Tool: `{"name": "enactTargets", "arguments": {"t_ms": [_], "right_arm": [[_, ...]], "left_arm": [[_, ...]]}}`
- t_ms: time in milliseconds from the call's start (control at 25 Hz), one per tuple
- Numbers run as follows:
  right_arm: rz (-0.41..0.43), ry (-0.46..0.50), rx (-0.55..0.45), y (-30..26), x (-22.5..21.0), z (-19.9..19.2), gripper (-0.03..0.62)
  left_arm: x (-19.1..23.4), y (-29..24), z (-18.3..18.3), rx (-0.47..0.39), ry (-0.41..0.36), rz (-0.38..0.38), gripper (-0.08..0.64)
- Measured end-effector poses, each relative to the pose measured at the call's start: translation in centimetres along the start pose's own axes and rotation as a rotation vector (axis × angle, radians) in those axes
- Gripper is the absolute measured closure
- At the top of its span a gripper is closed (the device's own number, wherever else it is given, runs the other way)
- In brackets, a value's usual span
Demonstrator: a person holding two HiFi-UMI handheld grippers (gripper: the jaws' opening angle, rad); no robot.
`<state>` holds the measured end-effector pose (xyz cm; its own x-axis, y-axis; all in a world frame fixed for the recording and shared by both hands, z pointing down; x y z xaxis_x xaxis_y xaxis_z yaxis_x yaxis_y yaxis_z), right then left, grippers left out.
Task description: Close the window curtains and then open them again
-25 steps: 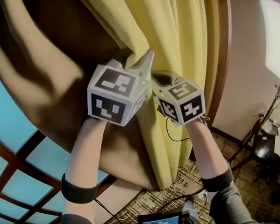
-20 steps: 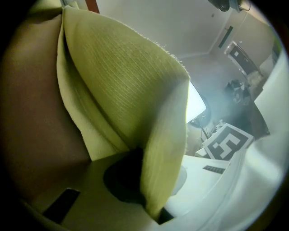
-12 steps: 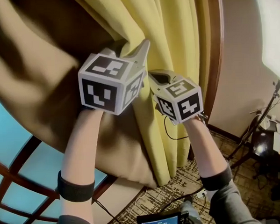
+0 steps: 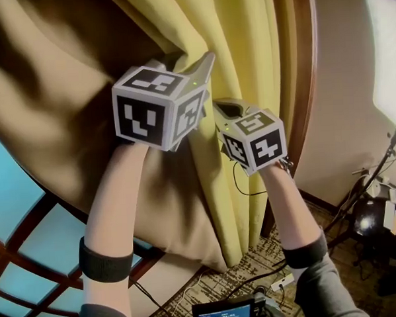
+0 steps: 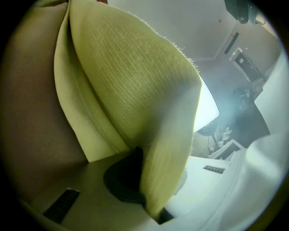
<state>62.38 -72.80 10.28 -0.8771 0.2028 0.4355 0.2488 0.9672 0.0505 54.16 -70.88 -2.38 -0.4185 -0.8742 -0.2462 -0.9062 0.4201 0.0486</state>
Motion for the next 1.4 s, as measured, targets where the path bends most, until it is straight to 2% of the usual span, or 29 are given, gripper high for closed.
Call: {"name": "enactTargets", "arguments": {"t_ms": [120,200,280,440,560,640,760,920,1120,1400], "right_arm": [[0.007,0.027,0.017,0.6,-1.1,1.0,0.580],[-0.018,0.070,0.065,0.2,-2.1,-0.6,0.583],[-0.042,0.093,0.111,-0.5,-3.3,-3.1,0.581],[-0.088,0.069,0.149,0.2,-7.2,-6.0,0.581],[-0.090,0.079,0.163,0.8,-9.3,-7.0,0.581],[-0.106,0.093,0.181,1.0,-10.7,-7.9,0.581],[-0.128,0.086,0.209,1.2,-12.9,-9.8,0.581],[-0.159,0.079,0.237,1.3,-15.9,-11.9,0.583],[-0.177,0.065,0.246,1.6,-18.4,-13.1,0.583],[-0.192,0.042,0.229,2.5,-19.6,-13.3,0.583]], "left_arm": [[-1.5,-1.9,0.4,0.084,-0.039,-0.017,0.566],[-2.0,-4.8,-2.1,0.142,-0.048,-0.049,0.566],[-1.8,-7.4,-4.5,0.172,-0.016,-0.095,0.565],[-2.4,-10.9,-4.2,0.135,0.030,-0.133,0.565],[-3.6,-13.4,-3.7,0.144,0.026,-0.155,0.565],[-4.2,-15.5,-4.4,0.158,0.018,-0.138,0.565],[-3.7,-18.3,-4.6,0.131,0.039,-0.107,0.565],[-3.8,-21.5,-3.3,0.106,0.061,-0.127,0.566],[-4.0,-24.2,-3.1,0.066,0.144,-0.154,0.566],[-5.1,-24.9,-2.9,0.086,0.131,-0.172,0.566]]}}
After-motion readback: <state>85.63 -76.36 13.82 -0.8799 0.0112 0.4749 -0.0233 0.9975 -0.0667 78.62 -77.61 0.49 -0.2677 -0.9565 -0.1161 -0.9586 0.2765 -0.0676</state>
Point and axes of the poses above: the fingertips, and each gripper's own axes: y backward along the fingers, x to its left, z out of its top, the point moved 7 cm from there along y, backward along the fingers, and after that the axes turned 14 degrees about y, right-handed, at the moved point
